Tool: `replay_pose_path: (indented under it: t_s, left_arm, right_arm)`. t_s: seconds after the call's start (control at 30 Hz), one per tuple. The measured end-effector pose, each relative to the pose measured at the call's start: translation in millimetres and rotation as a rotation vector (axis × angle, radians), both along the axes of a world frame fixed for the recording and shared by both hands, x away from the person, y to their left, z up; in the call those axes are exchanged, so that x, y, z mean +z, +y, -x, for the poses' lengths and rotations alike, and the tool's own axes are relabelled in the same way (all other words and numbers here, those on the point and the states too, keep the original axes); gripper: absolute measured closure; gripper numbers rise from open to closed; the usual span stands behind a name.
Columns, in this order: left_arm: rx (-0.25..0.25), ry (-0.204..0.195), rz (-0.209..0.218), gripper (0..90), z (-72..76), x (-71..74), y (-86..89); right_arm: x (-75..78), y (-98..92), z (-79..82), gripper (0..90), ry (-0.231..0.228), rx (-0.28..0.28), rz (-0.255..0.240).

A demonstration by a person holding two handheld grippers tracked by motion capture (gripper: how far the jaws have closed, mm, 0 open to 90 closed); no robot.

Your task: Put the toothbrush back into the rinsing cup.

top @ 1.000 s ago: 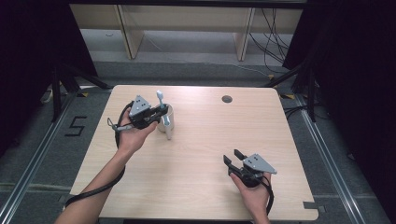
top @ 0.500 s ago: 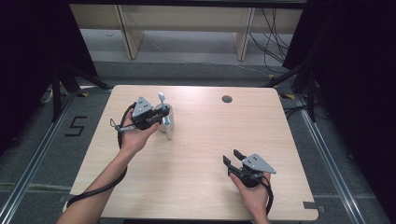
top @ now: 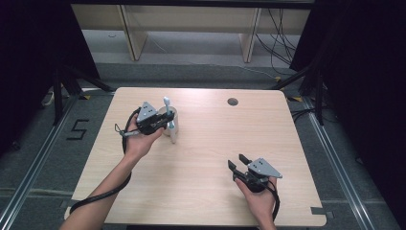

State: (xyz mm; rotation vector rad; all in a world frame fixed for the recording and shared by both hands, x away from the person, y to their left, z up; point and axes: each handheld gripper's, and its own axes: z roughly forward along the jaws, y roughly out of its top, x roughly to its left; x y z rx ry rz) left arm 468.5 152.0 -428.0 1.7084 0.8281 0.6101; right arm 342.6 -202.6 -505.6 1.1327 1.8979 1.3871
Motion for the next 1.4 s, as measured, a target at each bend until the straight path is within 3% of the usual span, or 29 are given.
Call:
replay_pose_path:
  t_s: [0.77,0.8,0.97,1.1,1.2,1.4]
  left_arm:
    - [0.003,0.023,-0.01,81.6,-6.6,-15.0,0.8]
    - [0.001,0.028,-0.005,80.0,-6.9,-15.6,0.8]
    - [0.009,0.034,-0.008,69.1,-5.7,-18.1,2.7]
    - [0.009,0.039,-0.019,55.0,-4.0,-19.4,5.0]
    - [0.018,0.044,-0.001,46.8,-1.1,-19.3,7.6]
    - [0.025,0.04,-0.008,38.9,9.2,-18.7,15.3]
  right_arm:
    - [-0.2,-1.2,-0.8,48.8,-0.008,0.005,0.025]
    - [-0.6,0.6,0.0,48.8,0.008,0.002,0.0]
    - [-0.2,-0.1,0.6,48.7,0.017,0.002,0.003]
    - [-0.1,0.0,0.4,48.6,0.018,0.004,0.003]
    - [-0.5,0.1,-0.3,48.5,0.016,0.007,0.0]
    - [-1.1,0.0,-0.5,48.3,0.019,0.0,0.005]
